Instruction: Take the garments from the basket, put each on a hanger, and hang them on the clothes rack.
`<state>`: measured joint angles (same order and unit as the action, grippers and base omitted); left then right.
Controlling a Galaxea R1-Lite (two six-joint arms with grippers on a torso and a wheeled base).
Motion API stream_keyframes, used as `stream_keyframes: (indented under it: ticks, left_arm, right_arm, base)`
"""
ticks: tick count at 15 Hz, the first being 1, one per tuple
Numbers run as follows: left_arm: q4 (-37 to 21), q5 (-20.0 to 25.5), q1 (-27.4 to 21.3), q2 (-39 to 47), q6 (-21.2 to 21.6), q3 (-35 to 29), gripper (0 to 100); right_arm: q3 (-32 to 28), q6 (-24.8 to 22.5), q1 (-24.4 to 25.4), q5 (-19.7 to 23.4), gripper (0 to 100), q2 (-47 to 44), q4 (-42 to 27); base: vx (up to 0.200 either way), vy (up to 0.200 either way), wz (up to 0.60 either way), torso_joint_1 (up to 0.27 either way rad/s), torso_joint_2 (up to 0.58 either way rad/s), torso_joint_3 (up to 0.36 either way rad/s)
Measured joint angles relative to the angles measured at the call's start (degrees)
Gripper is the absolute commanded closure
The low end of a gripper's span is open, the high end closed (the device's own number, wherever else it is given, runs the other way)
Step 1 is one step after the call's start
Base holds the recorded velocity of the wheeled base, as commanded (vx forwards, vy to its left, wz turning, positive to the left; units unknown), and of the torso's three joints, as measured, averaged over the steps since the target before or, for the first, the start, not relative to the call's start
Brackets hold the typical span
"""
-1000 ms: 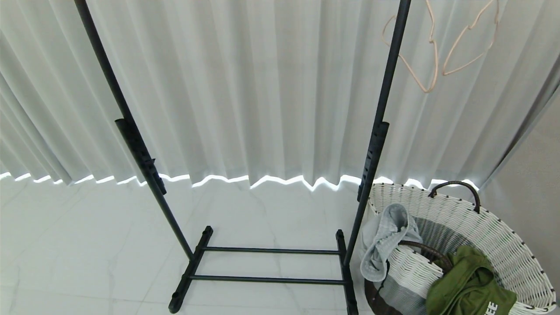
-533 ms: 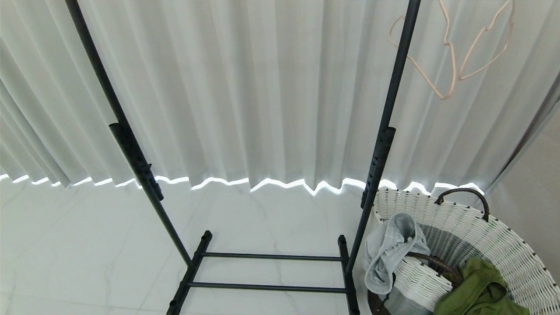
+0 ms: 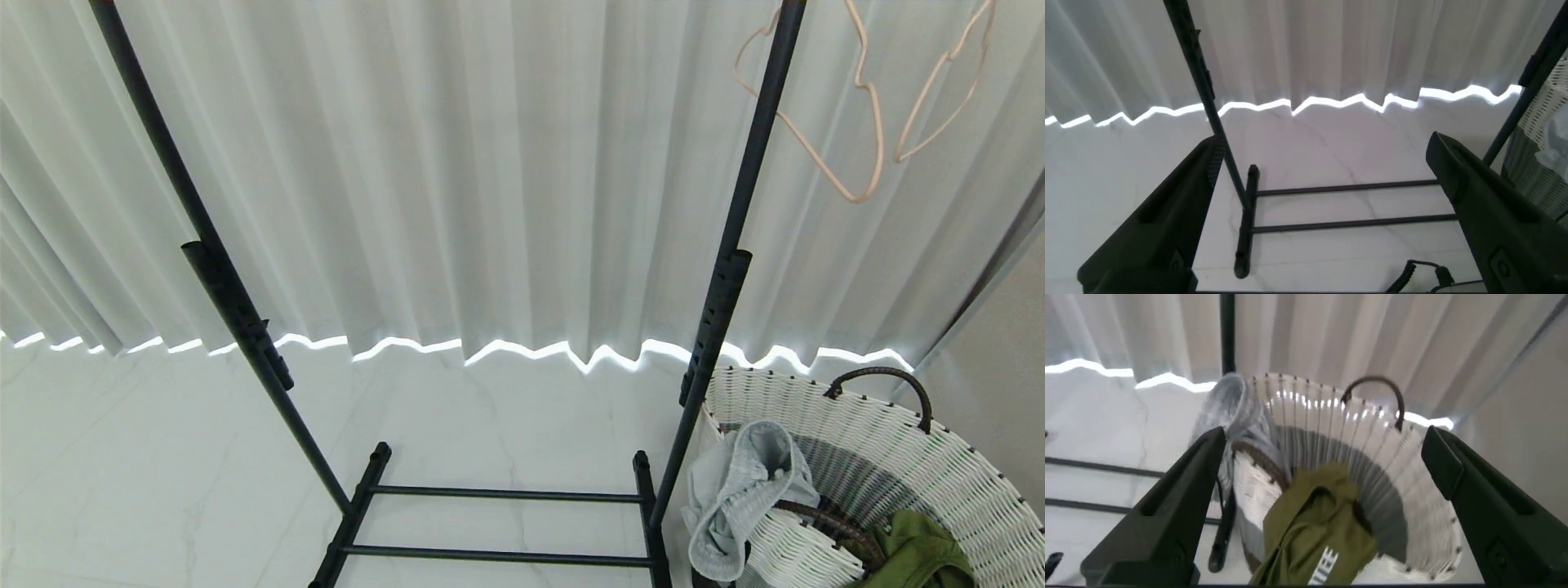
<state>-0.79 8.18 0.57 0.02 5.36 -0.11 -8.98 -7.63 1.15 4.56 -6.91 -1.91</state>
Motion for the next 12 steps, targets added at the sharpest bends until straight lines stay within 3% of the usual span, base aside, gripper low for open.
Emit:
stream_keyframes:
  ticks: [4,9,12]
  left_arm:
    - [0.0,0.0,0.0,0.0,0.0,0.0,0]
    - [0.0,0.0,0.0,0.0,0.0,0.0,0]
    - [0.0,0.0,0.0,0.0,0.0,0.0,0]
  right_arm:
    - [-7.4,-11.1,-1.4,-4.4,0,-21.0,0.2]
    - [-12.6,-37.7,-6.4,-7.8,0,-50.5,2.5]
    - [-11.4,-44.9,-7.7,-8.3,0,-61.4,6.4]
  base:
    - [0.000,0.000,0.00,0.000,0.00,0.000]
    - [0.000,0.000,0.00,0.000,0.00,0.000]
    - [0.000,0.000,0.00,0.000,0.00,0.000]
